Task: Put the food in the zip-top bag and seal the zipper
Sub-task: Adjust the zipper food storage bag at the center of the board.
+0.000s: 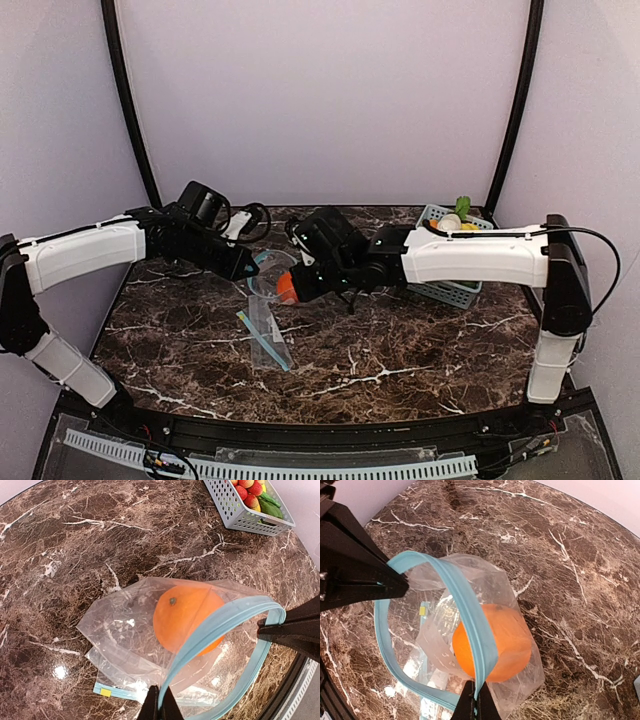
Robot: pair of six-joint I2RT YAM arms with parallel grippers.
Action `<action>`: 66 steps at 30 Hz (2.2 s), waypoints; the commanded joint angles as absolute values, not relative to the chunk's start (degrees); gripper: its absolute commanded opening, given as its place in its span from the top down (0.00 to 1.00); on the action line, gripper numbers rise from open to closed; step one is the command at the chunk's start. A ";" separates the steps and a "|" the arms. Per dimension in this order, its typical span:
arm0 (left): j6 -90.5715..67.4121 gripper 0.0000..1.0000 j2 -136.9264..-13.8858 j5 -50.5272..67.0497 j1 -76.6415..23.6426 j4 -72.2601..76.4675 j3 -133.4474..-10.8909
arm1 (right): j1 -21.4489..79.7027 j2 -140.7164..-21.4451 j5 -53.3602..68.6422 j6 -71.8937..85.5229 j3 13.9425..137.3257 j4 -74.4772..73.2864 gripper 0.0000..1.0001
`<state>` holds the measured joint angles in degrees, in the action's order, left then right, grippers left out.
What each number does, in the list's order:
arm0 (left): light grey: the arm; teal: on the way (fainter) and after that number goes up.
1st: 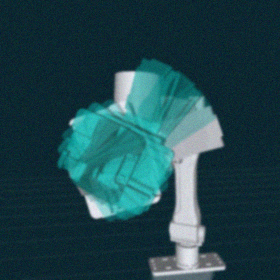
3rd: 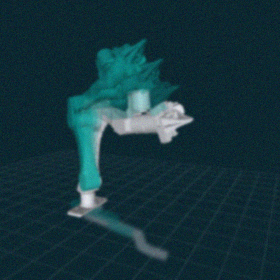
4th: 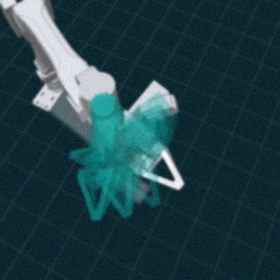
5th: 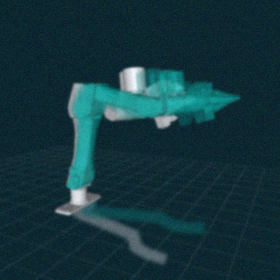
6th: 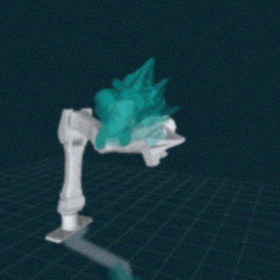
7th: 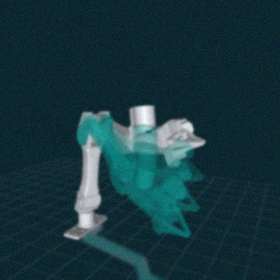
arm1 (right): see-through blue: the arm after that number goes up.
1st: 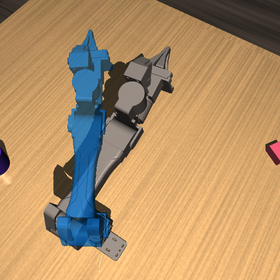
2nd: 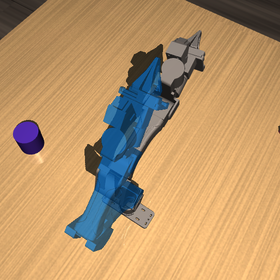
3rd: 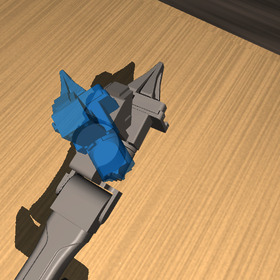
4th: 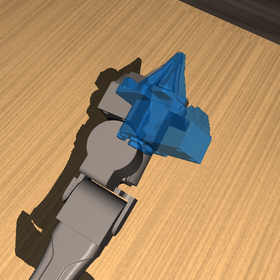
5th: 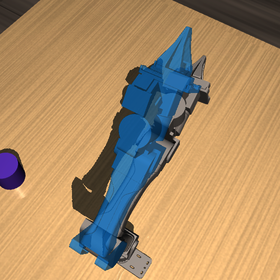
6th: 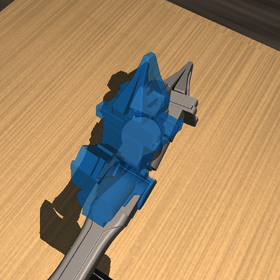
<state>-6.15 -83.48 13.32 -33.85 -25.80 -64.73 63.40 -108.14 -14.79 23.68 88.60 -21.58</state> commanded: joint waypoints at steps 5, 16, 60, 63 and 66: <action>-5.36 0.99 -83.13 11.98 -33.53 -26.50 -64.08 | 62.94 -107.38 -19.62 26.46 87.93 -25.64 1.00; -6.88 0.99 -88.11 19.71 -33.57 -25.95 -64.20 | 62.49 -107.49 -18.57 29.26 86.07 -27.07 0.93; -6.77 0.99 -87.35 17.48 -33.57 -24.71 -63.62 | 7.94 -90.95 -9.12 13.95 72.51 -29.65 0.36; -6.79 0.99 -87.37 17.53 -33.54 -24.70 -63.60 | 6.27 -93.25 -7.19 13.18 73.24 -28.63 0.38; -6.77 0.99 -87.56 17.57 -33.55 -24.78 -63.63 | 5.41 -95.58 -6.58 12.46 74.22 -27.99 0.39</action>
